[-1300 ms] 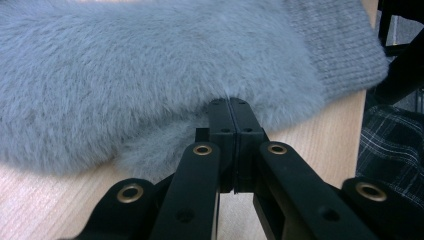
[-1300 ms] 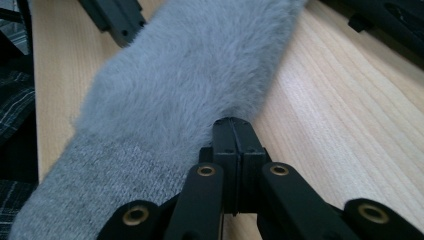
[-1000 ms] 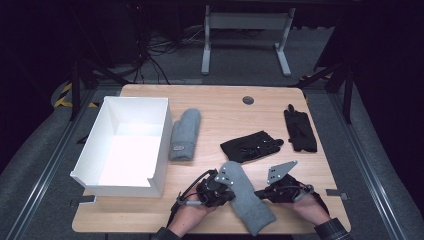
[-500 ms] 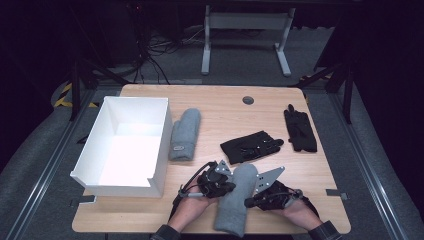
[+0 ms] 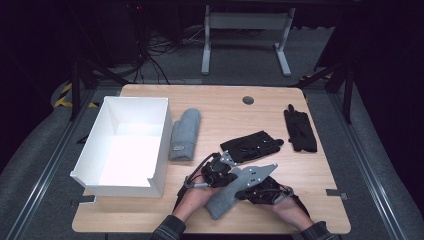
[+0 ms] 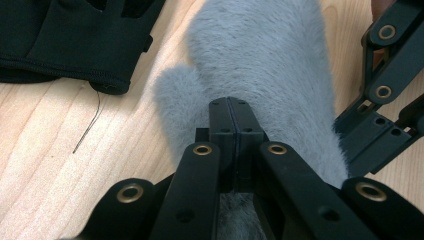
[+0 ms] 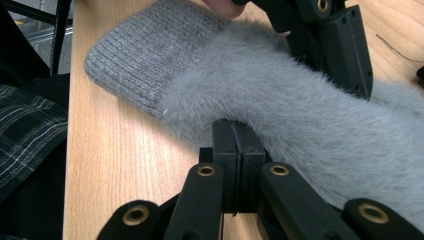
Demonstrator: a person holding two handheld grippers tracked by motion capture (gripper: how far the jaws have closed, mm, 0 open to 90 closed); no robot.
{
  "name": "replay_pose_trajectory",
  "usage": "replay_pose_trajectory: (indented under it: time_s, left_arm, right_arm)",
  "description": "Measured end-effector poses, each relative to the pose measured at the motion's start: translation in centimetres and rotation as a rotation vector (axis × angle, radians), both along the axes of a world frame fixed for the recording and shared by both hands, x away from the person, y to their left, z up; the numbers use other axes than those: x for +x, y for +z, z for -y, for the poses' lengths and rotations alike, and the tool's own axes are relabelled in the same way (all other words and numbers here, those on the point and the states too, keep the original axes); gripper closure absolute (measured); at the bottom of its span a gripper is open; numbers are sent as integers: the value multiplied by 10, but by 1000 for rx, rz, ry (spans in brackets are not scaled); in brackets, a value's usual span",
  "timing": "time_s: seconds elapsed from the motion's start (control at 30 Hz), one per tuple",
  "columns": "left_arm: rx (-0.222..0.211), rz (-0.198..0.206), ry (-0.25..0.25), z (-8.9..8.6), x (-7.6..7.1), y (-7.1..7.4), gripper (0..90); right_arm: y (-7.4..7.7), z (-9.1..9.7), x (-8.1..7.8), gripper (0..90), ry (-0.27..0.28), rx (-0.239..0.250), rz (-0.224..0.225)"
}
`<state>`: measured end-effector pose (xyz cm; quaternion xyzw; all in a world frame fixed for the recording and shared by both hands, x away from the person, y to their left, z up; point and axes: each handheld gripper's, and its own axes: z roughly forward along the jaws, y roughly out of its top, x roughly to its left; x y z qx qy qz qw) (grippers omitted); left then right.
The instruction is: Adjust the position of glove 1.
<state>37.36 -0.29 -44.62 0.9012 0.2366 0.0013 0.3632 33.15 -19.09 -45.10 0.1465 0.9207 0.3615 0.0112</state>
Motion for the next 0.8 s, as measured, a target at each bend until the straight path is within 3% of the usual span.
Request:
replay_pose_trajectory:
  time_s: [0.13, 0.17, 0.3, 0.37, 0.53, 0.67, 0.8]
  left_arm:
    - [-7, 13, 20, -7, 1, 4, 795]
    - [-4, 11, 40, -10, 1, 5, 795]
    - [-10, 22, 90, -17, 5, 8, 623]
    - [-16, 39, 117, -21, 6, 10, 596]
    - [1, 64, 188, -30, 11, 14, 378]
    - [11, 66, 224, -38, 19, 18, 348]
    - [31, 91, 293, -47, 32, 22, 307]
  right_arm:
    - [5, 12, -4, 752, -27, 28, -12]
    - [5, 12, -4, 752, -27, 28, -12]
    - [9, 39, -4, 603, -124, 51, 19]
    - [9, 45, -3, 573, -145, 56, 24]
    - [7, 66, -4, 437, -225, 72, 65]
    - [2, 80, -2, 361, -283, 62, 73]
    - [-4, 96, 2, 274, -349, 42, 88]
